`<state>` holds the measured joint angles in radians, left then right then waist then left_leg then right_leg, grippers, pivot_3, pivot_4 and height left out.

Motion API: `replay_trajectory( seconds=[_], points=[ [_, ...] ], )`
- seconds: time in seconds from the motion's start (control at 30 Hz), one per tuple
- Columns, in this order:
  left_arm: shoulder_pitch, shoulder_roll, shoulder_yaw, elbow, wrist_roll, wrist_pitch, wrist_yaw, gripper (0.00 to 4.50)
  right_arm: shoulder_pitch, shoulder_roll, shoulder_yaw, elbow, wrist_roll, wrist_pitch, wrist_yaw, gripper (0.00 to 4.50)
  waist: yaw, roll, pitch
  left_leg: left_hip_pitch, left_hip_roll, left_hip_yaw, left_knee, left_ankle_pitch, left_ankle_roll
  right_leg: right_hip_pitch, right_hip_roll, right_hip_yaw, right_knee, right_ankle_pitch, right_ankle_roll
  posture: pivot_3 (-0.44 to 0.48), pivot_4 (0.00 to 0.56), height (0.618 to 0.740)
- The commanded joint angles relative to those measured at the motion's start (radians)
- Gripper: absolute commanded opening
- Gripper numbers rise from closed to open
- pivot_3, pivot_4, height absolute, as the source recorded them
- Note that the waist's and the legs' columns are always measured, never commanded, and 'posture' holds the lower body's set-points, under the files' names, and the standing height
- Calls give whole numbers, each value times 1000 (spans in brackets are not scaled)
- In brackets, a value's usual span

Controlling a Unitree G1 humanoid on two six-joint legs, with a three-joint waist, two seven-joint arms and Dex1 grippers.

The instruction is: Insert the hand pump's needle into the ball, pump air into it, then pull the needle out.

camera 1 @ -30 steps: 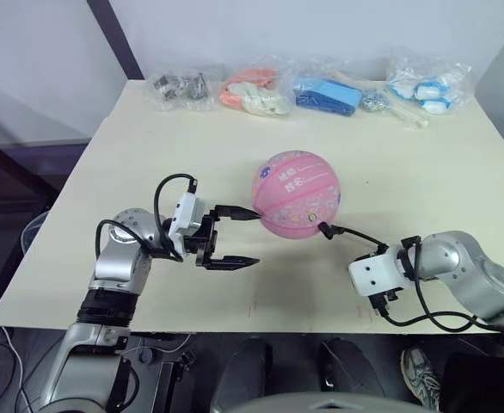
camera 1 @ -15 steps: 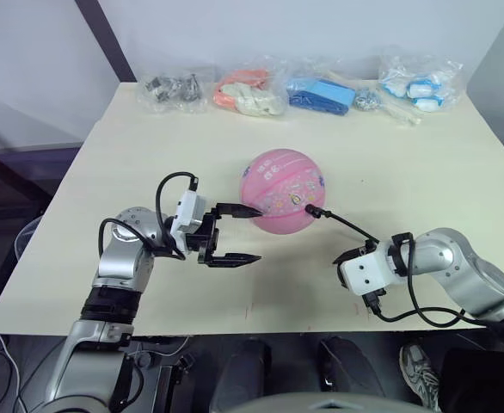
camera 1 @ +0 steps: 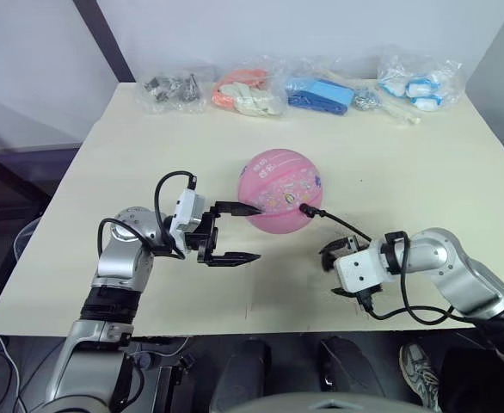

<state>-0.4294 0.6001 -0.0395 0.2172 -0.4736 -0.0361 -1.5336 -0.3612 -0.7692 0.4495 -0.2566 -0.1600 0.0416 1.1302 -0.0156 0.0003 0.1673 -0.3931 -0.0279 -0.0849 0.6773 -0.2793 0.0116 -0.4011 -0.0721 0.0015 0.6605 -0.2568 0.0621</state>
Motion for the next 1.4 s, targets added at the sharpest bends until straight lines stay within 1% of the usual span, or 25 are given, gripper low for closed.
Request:
replay_trajectory(
  seconds=[0.03, 0.3, 0.53, 0.7, 0.77, 0.9, 1.1, 1.23, 1.4],
  points=[
    [-18, 13, 28, -2, -8, -14, -8, 4500, 10, -5, -52, -43, 55, 5, 10, 4362, 0, 0, 0, 0, 0, 0, 0, 0, 0, 0, 0, 0, 0, 0, 0, 0, 150, 740],
    [-39, 22, 45, 15, -17, -10, -12, 4500, 109, 13, -199, -125, 232, 43, -34, 4362, 1, 0, 0, 0, 0, 0, 0, 0, 0, 0, 0, 0, 0, 0, 0, 0, 150, 740],
    [-77, 8, 61, 32, -29, 5, -9, 4500, 310, 77, -398, -257, 431, 84, -150, 4362, 4, -1, 0, 0, 0, 0, 0, 0, 0, 0, 0, 0, 1, 0, 0, 0, 150, 740],
    [-103, 5, 61, 56, -25, 1, -26, 4500, 436, 114, -507, -322, 559, 90, -184, 4362, 3, -1, 0, 0, 0, 1, 1, -1, 3, 0, 0, 1, 1, 0, 0, 0, 150, 740],
    [-119, 5, 62, 72, -24, 1, -32, 4500, 480, 137, -546, -337, 597, 85, -210, 4362, 2, -1, -1, 0, 0, 1, 1, -2, 3, 0, 0, 1, 1, 0, 0, 0, 150, 740],
    [-168, 6, 59, 115, -17, -5, -45, 4500, 543, 159, -617, -333, 642, 40, -215, 4362, 1, -1, 0, 1, 0, 2, 1, -2, 4, 0, 1, 2, 2, 0, 0, 0, 150, 740],
    [-245, -6, 51, 171, 11, -18, -20, 4500, 586, 186, -669, -333, 697, 0, -216, 4362, 0, -1, -1, 1, 0, 2, 1, -2, 4, 0, 1, 2, 2, 0, 0, 0, 150, 740],
    [-305, -37, 50, 209, 45, -18, 51, 4500, 596, 196, -676, -338, 721, -5, -223, 4362, 1, -1, 0, 1, 0, 2, 1, -2, 4, 0, 1, 3, 2, 0, 0, 0, 150, 740],
    [-390, -101, 47, 257, 84, 28, 180, 4500, 571, 214, -670, -345, 738, -7, -246, 4362, 0, -2, 0, 0, 0, 2, 2, -2, 4, 0, 1, 2, 2, 0, 0, 0, 150, 740]
  ],
)
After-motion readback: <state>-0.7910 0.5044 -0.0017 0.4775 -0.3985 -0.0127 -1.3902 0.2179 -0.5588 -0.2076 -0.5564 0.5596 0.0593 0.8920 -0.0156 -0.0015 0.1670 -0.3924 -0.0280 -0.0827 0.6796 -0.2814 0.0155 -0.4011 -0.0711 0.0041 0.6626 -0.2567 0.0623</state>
